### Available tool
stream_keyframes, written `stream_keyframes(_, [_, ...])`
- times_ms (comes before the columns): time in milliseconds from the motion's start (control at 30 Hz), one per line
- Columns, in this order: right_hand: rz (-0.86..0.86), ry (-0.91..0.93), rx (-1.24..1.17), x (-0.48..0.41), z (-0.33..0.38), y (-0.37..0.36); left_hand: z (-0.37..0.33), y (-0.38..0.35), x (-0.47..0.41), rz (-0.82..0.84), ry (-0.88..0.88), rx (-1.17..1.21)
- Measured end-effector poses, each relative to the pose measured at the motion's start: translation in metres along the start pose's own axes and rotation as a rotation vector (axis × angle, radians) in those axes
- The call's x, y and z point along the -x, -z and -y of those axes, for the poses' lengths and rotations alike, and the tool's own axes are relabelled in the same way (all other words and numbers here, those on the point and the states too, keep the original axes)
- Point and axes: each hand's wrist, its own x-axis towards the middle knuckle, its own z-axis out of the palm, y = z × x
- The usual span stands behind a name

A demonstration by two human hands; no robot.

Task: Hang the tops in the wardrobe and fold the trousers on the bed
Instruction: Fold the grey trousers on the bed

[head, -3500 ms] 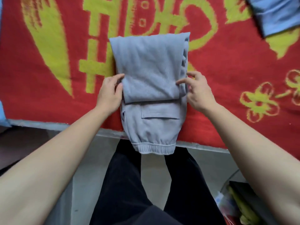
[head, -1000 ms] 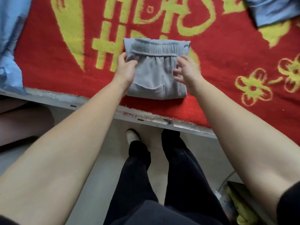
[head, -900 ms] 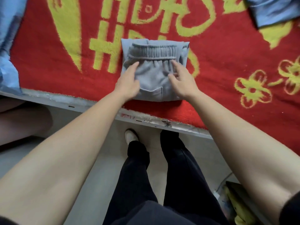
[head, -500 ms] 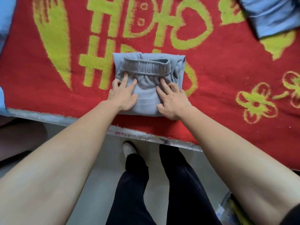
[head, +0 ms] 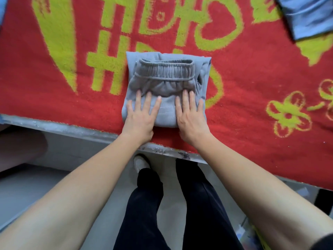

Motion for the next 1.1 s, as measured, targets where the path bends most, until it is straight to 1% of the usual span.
stream_keyframes(133, [-0.058,-0.055,0.034,-0.012,0.008,-0.006,-0.003,-0.006,-0.019,-0.096,0.047,-0.002])
stream_keyframes(233, [-0.009,-0.045,-0.021,-0.008,0.003,0.008,-0.002,0.008,-0.017,-0.049,0.036,0.002])
stream_keyframes(300, [0.05,-0.025,-0.084,-0.004,-0.005,0.032,0.005,0.034,-0.012,0.015,0.027,-0.017])
stream_keyframes(367, [0.066,-0.011,-0.161,0.002,-0.015,0.07,0.015,0.076,-0.002,0.028,0.027,-0.031])
stream_keyframes(467, [-0.034,0.04,-0.227,0.015,-0.031,0.147,0.033,0.155,0.025,-0.033,0.086,0.024])
stream_keyframes(567, [-0.154,0.151,-0.213,0.032,-0.034,0.227,0.055,0.227,0.07,-0.082,0.196,0.034])
stream_keyframes(700, [-0.289,0.377,-0.139,0.055,-0.008,0.312,0.081,0.282,0.152,-0.165,0.39,0.073])
stream_keyframes(867, [-0.406,0.642,-0.036,0.092,0.057,0.387,0.102,0.31,0.265,-0.234,0.632,0.059])
stream_keyframes(1100, [-0.605,0.962,-0.055,0.197,0.166,0.461,0.109,0.327,0.445,-0.367,0.89,0.059])
